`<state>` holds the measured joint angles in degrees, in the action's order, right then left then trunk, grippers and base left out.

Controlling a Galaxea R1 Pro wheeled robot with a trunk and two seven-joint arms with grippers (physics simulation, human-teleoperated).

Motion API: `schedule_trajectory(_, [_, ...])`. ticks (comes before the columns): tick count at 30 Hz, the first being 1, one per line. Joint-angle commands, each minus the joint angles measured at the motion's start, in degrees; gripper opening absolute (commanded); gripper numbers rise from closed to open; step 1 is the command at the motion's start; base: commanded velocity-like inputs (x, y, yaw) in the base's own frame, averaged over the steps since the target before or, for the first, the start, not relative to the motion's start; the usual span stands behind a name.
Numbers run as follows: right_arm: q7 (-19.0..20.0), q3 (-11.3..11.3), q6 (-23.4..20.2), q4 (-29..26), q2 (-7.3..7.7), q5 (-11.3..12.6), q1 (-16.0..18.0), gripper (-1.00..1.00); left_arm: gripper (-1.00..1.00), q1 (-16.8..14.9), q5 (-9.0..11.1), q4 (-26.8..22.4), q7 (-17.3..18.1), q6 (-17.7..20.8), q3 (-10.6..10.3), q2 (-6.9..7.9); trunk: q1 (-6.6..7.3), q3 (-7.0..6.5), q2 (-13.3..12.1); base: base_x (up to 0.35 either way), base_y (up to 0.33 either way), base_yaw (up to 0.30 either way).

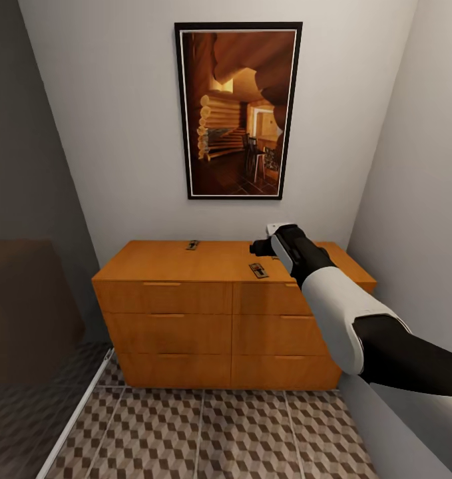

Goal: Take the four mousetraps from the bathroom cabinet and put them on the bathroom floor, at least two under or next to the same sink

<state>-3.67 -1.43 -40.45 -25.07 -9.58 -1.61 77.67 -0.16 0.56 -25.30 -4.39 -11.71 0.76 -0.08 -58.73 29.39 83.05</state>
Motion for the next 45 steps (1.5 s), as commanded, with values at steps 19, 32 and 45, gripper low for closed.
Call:
schedule_trajectory(19, [-0.05, -0.15, 8.64, 10.20, 0.63, -0.20, 0.03, 1.00, 1.00, -0.02, 0.06, 0.02, -0.09, -0.16, 0.03, -0.01, 0.00, 0.06, 0.03, 0.000, 0.000, 0.000])
schedule_trajectory(32, [-0.02, -0.15, 9.14, 10.64, 1.03, -0.15, 0.03, 1.00, 1.00, -0.02, 0.06, 0.06, -0.09, -0.16, 0.03, -0.01, 0.00, 0.06, 0.03, 0.000, 0.000, 0.000])
schedule_trajectory(45, [1.33, -0.15, 9.16, 10.58, 1.82, -0.06, 0.03, 1.00, 1.00, -0.02, 0.06, 0.03, -0.09, -0.16, 0.03, -0.01, 0.00, 0.06, 0.03, 0.000, 0.000, 0.000])
